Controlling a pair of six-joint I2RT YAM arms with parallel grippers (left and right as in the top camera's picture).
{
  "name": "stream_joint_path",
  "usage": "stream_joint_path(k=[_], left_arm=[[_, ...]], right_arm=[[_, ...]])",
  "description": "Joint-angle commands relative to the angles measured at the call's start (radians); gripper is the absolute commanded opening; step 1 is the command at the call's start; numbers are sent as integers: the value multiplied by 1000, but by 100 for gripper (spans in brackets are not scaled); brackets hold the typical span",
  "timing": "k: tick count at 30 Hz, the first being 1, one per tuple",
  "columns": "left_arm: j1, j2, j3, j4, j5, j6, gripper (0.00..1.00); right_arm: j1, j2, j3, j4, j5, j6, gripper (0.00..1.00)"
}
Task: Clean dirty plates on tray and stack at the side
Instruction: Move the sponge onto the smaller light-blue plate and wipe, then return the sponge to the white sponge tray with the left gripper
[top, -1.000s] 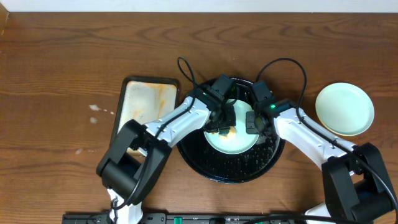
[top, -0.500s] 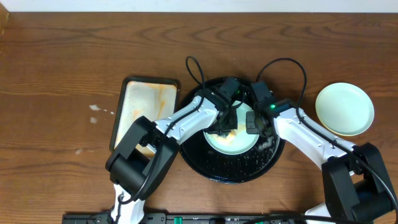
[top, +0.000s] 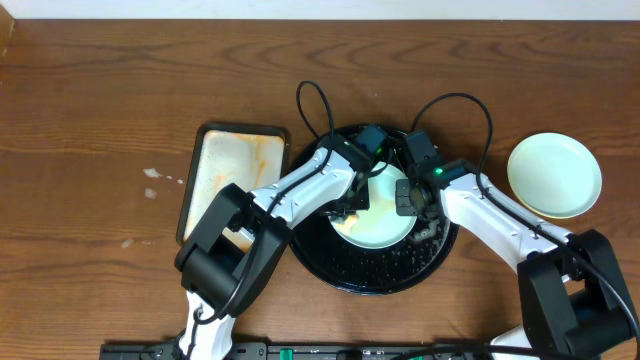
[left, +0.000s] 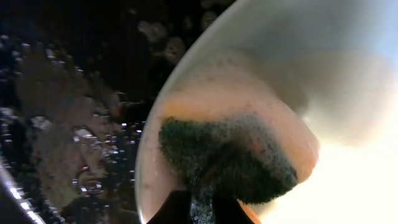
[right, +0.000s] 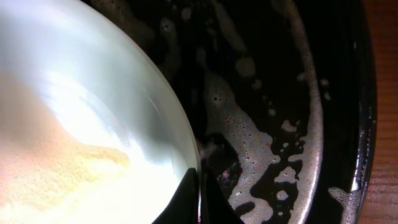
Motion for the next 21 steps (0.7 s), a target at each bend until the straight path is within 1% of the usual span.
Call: stream_joint_path(k=[1,5,12,17,21], left_arm=[[23,51,1,-44,-141,58,8],[28,49,67,-109,-205,79,8],[40,30,215,-254,-204,86,8],[82,-5,231,-288,-204,86,8],[149,-71,231,-311,-203,94,8]], right_arm=[[-14,-17,6,-8,24,-14,1],[-14,-17,6,-13,24,-13,1],[-14,-17,6,-26,24,-13,1],[-14,-17,6,-36,24,-13,1],[-14,-17,6,-34,25,-15,1]])
